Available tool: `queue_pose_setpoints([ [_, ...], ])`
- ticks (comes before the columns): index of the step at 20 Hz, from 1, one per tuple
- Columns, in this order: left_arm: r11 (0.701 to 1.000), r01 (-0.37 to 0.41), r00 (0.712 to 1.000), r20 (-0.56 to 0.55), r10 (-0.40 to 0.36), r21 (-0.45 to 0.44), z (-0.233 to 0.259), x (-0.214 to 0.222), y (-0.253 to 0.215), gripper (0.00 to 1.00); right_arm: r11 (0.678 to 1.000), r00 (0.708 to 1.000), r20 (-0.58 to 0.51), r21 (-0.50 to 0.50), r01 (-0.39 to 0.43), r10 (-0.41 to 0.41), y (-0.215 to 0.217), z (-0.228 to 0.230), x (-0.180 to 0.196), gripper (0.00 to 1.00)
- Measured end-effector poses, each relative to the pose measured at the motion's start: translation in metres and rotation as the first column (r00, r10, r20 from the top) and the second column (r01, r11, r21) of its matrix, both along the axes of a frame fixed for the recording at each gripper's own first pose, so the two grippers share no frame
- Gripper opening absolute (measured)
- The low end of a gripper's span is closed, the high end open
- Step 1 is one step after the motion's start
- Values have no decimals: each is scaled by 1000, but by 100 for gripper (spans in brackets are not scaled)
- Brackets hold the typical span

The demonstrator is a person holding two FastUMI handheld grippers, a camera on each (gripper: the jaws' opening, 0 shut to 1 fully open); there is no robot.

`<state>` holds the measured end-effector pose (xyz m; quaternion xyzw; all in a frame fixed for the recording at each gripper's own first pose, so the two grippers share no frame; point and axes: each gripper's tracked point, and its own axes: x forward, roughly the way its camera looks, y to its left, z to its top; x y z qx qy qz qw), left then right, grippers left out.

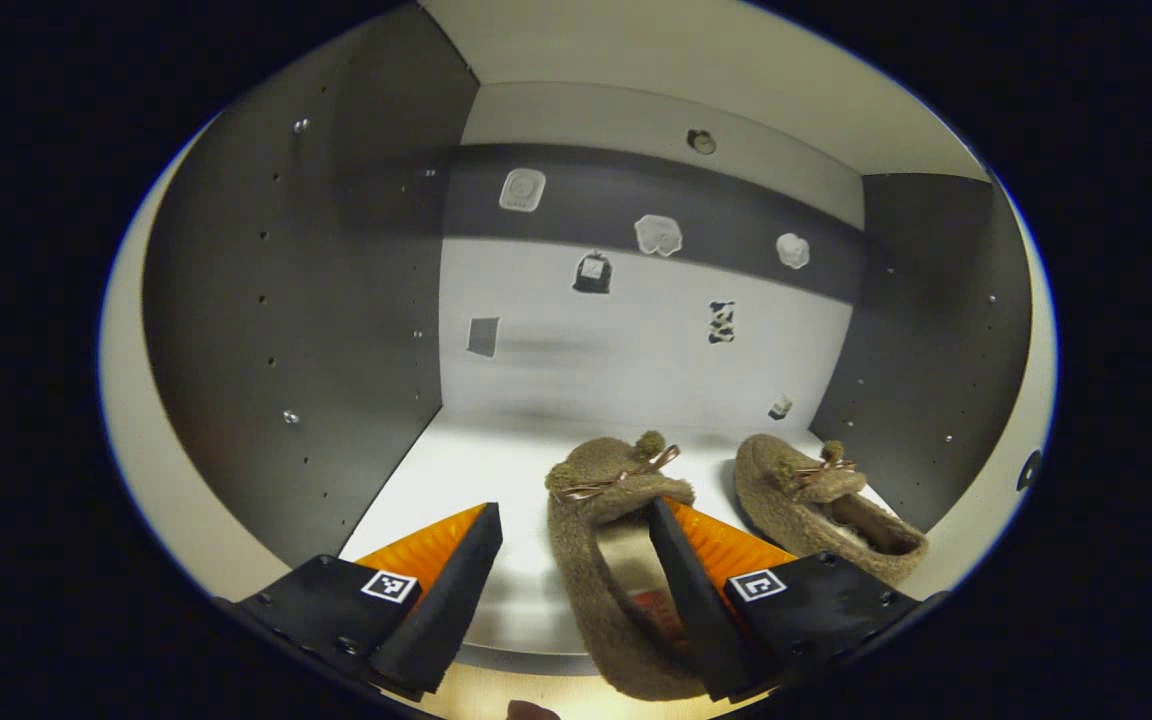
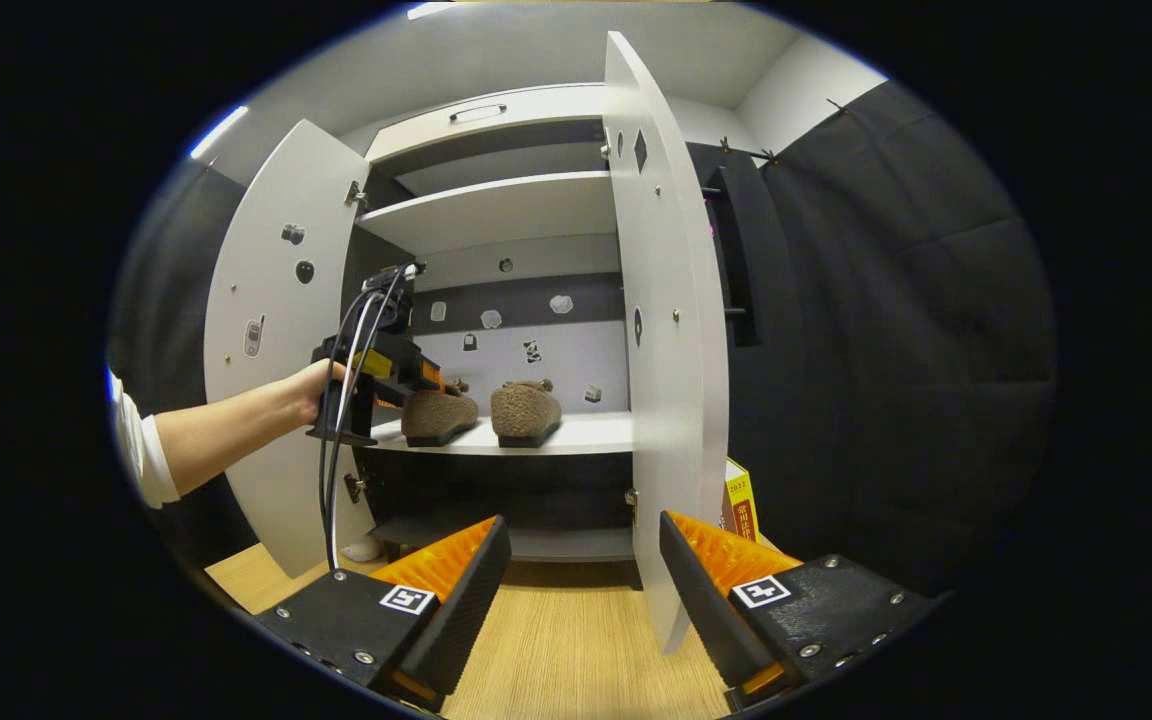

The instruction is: Grab one shoe with the right hand and put it into the shoe cabinet, grab the other shoe with the left hand and put it into the shoe cabinet; then close the right door with the right hand and the left door with the left hand.

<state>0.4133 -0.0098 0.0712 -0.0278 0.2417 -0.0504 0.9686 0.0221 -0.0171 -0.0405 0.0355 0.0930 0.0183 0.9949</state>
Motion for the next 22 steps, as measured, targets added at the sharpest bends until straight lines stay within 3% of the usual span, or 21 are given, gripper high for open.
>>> queue_pose_setpoints([
  [6, 999, 32, 978, 209, -28, -17, 79, -63, -7, 97, 1000, 999, 24, 12, -27, 27, 7, 8, -1, 92],
  [9, 999, 37, 965, 260, -33, -13, 97, -106, -4, 97, 999, 998, 38, 24, -47, 46, 13, 12, -2, 92],
  [14, 1000, 20, 948, 319, -22, 10, 98, -180, 6, 94, 996, 994, 63, 31, -89, 87, 25, 17, -6, 92],
  [17, 999, -6, 942, 336, -11, 47, 86, -226, 11, 100, 992, 991, 77, 45, -114, 110, 31, 20, -10, 92],
  [19, 999, -21, 944, 331, 7, 38, 73, -248, 13, 94, 992, 990, 86, 40, -117, 113, 32, 21, -11, 92],
  [22, 998, -54, 947, 317, 46, 16, 53, -277, 20, 100, 991, 988, 105, 47, -122, 117, 32, 23, -20, 92],
])
